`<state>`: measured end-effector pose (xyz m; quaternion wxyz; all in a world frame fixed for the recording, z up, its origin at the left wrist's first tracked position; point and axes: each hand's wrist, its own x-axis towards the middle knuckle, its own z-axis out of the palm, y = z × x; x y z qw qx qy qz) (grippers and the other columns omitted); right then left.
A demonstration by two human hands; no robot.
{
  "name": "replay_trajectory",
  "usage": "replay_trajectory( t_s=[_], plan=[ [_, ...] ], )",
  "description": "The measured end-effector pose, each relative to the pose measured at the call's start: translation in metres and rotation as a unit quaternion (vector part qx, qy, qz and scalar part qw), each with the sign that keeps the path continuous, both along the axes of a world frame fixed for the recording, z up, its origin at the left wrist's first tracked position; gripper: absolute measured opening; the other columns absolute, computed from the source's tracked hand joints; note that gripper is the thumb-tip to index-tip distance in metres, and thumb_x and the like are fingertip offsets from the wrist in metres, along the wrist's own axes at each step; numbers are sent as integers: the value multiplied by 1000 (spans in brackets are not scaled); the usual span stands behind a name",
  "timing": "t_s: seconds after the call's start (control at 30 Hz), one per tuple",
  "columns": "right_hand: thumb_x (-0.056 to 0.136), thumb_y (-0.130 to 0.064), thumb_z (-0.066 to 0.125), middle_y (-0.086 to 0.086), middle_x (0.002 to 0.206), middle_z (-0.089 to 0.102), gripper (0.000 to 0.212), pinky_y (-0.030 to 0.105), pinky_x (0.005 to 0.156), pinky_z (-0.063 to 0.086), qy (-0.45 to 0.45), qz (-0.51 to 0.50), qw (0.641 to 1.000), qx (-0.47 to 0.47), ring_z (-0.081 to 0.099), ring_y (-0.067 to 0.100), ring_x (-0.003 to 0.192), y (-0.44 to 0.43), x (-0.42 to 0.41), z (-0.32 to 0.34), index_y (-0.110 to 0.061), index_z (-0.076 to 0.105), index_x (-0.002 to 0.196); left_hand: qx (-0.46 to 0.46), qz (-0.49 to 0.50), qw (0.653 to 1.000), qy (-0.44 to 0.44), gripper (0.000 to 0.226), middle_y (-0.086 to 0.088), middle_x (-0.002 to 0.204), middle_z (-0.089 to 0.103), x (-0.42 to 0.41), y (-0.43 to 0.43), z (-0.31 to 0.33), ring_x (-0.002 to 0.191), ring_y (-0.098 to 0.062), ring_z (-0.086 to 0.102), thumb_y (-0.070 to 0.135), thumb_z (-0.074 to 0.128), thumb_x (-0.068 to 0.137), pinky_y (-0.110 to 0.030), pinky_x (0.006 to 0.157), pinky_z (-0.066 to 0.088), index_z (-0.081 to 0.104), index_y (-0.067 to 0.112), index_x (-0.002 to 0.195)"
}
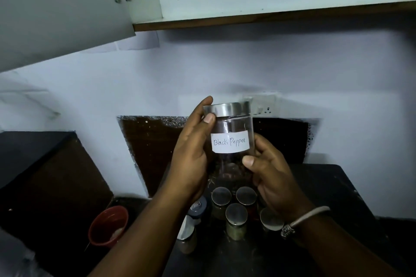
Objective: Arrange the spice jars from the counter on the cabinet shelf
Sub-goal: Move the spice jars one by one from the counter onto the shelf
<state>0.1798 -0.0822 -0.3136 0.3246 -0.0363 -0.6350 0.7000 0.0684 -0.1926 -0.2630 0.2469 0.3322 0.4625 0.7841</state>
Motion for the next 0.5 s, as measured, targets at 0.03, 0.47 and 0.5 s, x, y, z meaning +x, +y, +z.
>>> replay_trajectory(
  t_s=[0.03, 0.47, 0.5],
  plan=[
    [80, -31, 66, 12, 127, 70, 53, 51, 98, 55, -6, 1, 1000, 13, 66, 32, 122, 2, -1, 3, -28, 62, 133, 3, 2, 1000, -1, 44, -4, 128, 73, -1, 3, 3, 116, -24, 71, 37, 58, 95, -35, 85, 61, 61, 32, 139],
    [61, -49, 85, -14, 108, 67, 105, 31, 80, 63, 26, -124, 924, 360, 70, 9, 98, 57, -82, 229, -64, 24, 146, 91, 78, 979, 164, 42, 7, 119, 77, -92, 48, 188, 106, -19, 76, 38, 64, 92, -34, 76, 63, 64, 37, 134],
    [64, -43, 87, -11, 109, 65, 103, 34, 80, 64, 24, -116, 926, 358, 71, 12, 96, 62, -97, 249, -64, 26, 144, 89, 96, 975, 180, 39, 8, 117, 78, -103, 54, 207, 105, -19, 76, 38, 64, 91, -35, 76, 63, 65, 38, 130]
  ],
)
